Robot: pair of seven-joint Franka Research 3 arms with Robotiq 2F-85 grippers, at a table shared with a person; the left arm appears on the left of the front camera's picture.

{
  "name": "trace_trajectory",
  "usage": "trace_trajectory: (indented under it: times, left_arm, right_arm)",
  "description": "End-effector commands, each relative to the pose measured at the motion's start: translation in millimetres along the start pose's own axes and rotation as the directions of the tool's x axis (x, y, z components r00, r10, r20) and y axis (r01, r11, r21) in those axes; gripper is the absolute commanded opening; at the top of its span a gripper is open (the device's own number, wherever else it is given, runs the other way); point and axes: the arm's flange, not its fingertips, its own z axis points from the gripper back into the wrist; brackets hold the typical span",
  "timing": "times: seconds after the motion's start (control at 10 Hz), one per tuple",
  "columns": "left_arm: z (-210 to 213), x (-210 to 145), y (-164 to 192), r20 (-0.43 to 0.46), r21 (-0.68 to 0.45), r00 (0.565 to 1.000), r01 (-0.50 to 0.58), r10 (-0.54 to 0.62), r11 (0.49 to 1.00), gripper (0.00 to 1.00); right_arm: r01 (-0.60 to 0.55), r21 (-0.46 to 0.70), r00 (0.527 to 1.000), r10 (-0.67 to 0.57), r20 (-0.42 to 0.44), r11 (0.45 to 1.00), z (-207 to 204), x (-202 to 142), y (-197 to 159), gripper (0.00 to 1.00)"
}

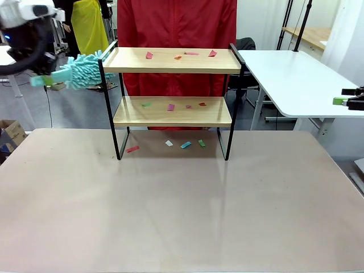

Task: Clean the shelf.
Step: Clean the specific section of the Shelf indicated by the human with the Duster.

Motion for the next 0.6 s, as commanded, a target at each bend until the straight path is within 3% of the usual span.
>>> trace_trajectory:
  times: [0.0, 0.1, 0.3, 0.5]
  left_arm:
    - [35.0, -16.2, 32.6, -0.060, 0.023, 0.980, 0.189, -0.188, 0.982, 0.13]
    - [49.5, -27.5, 46.9, -0.093, 0.030, 0.962, 0.260, -0.256, 0.965, 0.13]
    - [78.8, -43.1, 68.3, -0.136, -0.011, 0.876, 0.465, -0.462, 0.885, 0.13]
    - [104.2, -55.7, 85.1, -0.214, -0.022, 0.811, 0.554, -0.545, 0.832, 0.13]
  right_arm:
    - [0.017, -0.013, 1.000, -0.017, -0.008, 1.000, -3.3, 4.8, 2.8, 1.00]
    - [0.017, -0.013, 1.000, -0.017, -0.008, 1.000, -3.3, 4.8, 2.8, 1.00]
    - [0.017, -0.013, 1.000, -0.017, -0.008, 1.000, -3.3, 4.8, 2.8, 1.00]
    - [0.017, -0.013, 1.000, -0.017, -0.008, 1.000, -3.3, 4.8, 2.8, 1.00]
